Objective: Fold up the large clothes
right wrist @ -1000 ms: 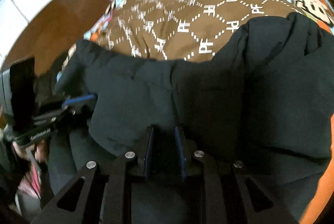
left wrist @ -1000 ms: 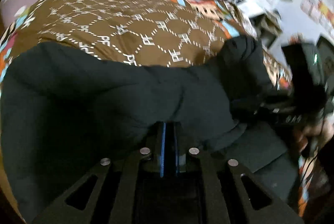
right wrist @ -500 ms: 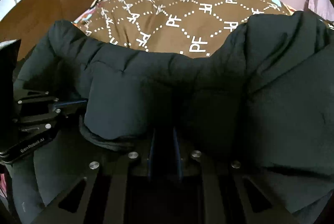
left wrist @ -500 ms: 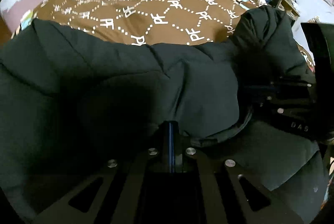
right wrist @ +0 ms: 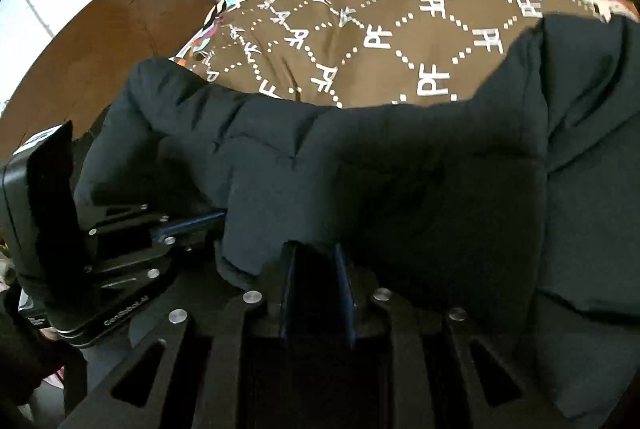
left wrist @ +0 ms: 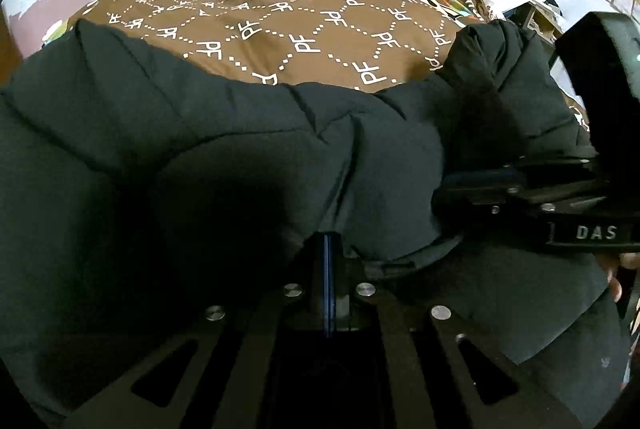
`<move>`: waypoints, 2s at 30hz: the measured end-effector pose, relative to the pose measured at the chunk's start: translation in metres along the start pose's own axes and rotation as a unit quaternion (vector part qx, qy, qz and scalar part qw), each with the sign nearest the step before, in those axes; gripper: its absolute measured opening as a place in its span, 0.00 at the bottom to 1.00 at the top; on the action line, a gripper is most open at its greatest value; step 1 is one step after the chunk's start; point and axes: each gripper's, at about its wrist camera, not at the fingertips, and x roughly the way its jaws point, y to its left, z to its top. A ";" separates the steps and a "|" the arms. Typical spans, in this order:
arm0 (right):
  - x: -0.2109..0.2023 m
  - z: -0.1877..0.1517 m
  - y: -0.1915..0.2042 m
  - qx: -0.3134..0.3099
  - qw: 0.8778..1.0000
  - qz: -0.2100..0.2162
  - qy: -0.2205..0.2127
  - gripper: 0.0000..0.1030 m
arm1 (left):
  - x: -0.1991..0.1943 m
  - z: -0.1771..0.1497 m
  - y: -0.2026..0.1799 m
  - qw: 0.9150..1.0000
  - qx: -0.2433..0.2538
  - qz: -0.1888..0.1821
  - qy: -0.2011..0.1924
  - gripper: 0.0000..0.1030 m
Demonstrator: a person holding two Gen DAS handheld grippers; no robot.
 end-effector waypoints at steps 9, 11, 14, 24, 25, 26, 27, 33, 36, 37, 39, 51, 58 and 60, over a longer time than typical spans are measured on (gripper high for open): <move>0.010 -0.006 0.003 -0.032 0.999 -0.036 -0.008 0.16 | 0.001 0.002 -0.003 1.000 0.012 0.020 0.007 0.01; 0.000 -0.010 0.005 -0.036 0.999 -0.030 -0.025 0.19 | -0.007 -0.002 -0.010 0.999 0.027 0.045 -0.017 0.01; -0.015 -0.016 0.009 -0.049 0.998 -0.009 -0.046 0.42 | -0.023 -0.006 -0.019 0.995 0.038 0.084 -0.047 0.01; -0.067 -0.046 0.030 -0.102 0.986 -0.069 -0.115 0.67 | -0.092 -0.024 -0.021 0.989 -0.022 0.066 -0.130 0.44; -0.074 -0.049 0.032 -0.103 0.984 -0.075 -0.123 0.68 | -0.100 -0.026 -0.022 0.989 -0.029 0.064 -0.132 0.45; -0.084 -0.054 0.034 -0.102 0.982 -0.081 -0.135 0.71 | -0.107 -0.028 -0.024 0.988 -0.036 0.063 -0.135 0.50; -0.092 -0.057 0.036 -0.097 0.981 -0.083 -0.145 0.74 | -0.115 -0.030 -0.024 0.987 -0.043 0.061 -0.141 0.55; -0.136 -0.078 0.044 -0.044 0.975 -0.065 -0.206 1.00 | -0.163 -0.043 -0.034 0.980 -0.072 0.043 -0.179 0.93; -0.156 -0.093 0.051 -0.039 0.970 -0.077 -0.225 1.00 | -0.182 -0.048 -0.043 0.978 -0.072 0.044 -0.189 0.94; -0.165 -0.100 0.054 -0.040 0.969 -0.078 -0.232 1.00 | -0.189 -0.052 -0.047 0.978 -0.073 0.042 -0.193 0.95; -0.177 -0.112 0.060 -0.046 0.965 -0.081 -0.244 1.00 | -0.202 -0.059 -0.052 0.976 -0.074 0.041 -0.201 0.96; -0.224 -0.249 0.095 -0.021 0.965 -0.098 -0.241 1.00 | -0.252 -0.167 -0.104 0.983 0.019 0.060 -0.175 0.96; -0.235 -0.299 0.114 -0.056 0.970 -0.123 -0.203 1.00 | -0.260 -0.212 -0.122 0.991 0.043 0.003 -0.127 0.96; -0.233 -0.311 0.119 -0.084 0.973 -0.118 -0.180 1.00 | -0.262 -0.224 -0.130 0.990 0.080 0.004 -0.119 0.96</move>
